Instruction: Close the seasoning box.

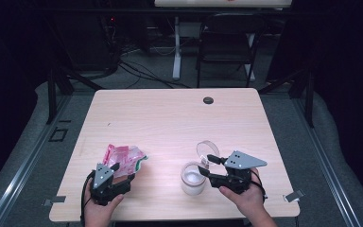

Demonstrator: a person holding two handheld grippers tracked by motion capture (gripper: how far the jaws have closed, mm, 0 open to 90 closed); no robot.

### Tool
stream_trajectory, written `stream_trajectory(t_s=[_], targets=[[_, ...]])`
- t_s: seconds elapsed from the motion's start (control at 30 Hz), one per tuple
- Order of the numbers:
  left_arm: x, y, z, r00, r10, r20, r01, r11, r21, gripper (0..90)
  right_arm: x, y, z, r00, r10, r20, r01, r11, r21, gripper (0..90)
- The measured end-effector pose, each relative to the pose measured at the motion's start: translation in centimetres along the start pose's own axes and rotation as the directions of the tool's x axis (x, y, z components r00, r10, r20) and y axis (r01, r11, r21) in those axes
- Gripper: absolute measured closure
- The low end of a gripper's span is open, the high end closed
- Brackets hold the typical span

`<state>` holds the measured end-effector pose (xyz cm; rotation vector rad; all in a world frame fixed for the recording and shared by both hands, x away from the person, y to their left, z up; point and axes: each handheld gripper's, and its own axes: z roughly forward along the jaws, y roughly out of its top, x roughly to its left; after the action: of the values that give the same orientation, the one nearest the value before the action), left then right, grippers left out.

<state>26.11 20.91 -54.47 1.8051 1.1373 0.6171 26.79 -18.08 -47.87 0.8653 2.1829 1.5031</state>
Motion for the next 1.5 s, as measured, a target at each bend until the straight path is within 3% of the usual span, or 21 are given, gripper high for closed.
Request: stream_trajectory(t_s=[0.23,0.4,0.53,0.8,1.03,1.23,1.5], targets=[[-0.4,0.1,0.2,0.9993,0.012,0.035,-0.012,0.9999,0.005,32.5,0.0,0.0,0.0,0.9999,0.013,-0.005,-0.013,1.000,-0.005,45.9],[-0.8,0.1,0.1,0.9986,0.049,0.020,-0.049,0.9988,0.009,33.8,0.0,0.0,0.0,0.9999,0.008,-0.009,-0.008,1.000,-0.006,45.2],[-1.2,0.2,0.2,0.9986,0.051,0.012,-0.051,0.9986,0.013,39.3,0.1,0.0,0.0,1.0000,0.002,-0.004,-0.002,1.000,0.001,44.0],[-1.9,0.3,0.4,0.9975,0.059,0.038,-0.060,0.9981,0.016,40.5,0.1,0.1,-0.1,1.0000,-0.002,-0.002,0.002,1.000,0.003,45.0],[-3.3,0.3,0.8,0.9900,0.116,0.080,-0.119,0.9924,0.032,39.8,0.1,0.2,-0.3,1.0000,-0.009,0.004,0.009,1.000,0.009,46.6],[-4.4,0.7,1.0,0.9848,0.142,0.101,-0.146,0.9884,0.041,39.1,0.0,0.4,-0.6,0.9999,-0.009,0.013,0.009,1.000,0.009,49.1],[-5.1,1.3,1.1,0.9826,0.134,0.128,-0.140,0.9895,0.036,37.4,0.0,0.7,-1.0,0.9995,-0.018,0.025,0.017,1.000,0.012,53.5]])
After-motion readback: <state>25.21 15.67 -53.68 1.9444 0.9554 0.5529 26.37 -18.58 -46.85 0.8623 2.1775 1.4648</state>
